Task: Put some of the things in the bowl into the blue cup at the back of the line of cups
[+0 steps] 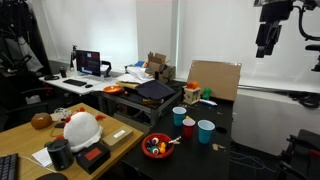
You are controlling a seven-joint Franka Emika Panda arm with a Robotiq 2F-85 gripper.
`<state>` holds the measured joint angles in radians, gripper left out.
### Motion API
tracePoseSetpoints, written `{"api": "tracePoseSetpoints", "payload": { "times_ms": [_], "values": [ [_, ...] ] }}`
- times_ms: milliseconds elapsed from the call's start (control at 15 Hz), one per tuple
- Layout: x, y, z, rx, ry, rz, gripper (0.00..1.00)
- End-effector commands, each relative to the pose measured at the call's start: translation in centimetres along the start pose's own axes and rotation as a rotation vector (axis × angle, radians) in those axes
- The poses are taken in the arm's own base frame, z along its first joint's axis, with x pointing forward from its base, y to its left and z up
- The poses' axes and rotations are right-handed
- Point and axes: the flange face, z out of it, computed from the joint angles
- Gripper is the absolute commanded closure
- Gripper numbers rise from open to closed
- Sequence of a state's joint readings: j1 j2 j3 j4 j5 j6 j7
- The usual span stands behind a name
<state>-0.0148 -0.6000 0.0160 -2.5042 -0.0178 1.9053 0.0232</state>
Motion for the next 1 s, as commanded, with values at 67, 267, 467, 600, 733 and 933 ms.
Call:
{"api": "tracePoseSetpoints", "payload": {
  "times_ms": [67, 267, 467, 600, 733, 933],
  "values": [
    [0.0, 0.0, -0.1, 0.000, -0.001, 0.000, 0.00],
    [0.0, 0.0, -0.1, 0.000, -0.001, 0.000, 0.00],
    [0.0, 0.0, -0.1, 0.000, -0.001, 0.000, 0.00],
    [0.0, 0.0, -0.1, 0.000, -0.001, 0.000, 0.00],
    [0.0, 0.0, -0.1, 0.000, -0.001, 0.000, 0.00],
    [1.9, -0.1, 1.2, -0.020, 0.007, -0.003, 0.00]
  ]
}}
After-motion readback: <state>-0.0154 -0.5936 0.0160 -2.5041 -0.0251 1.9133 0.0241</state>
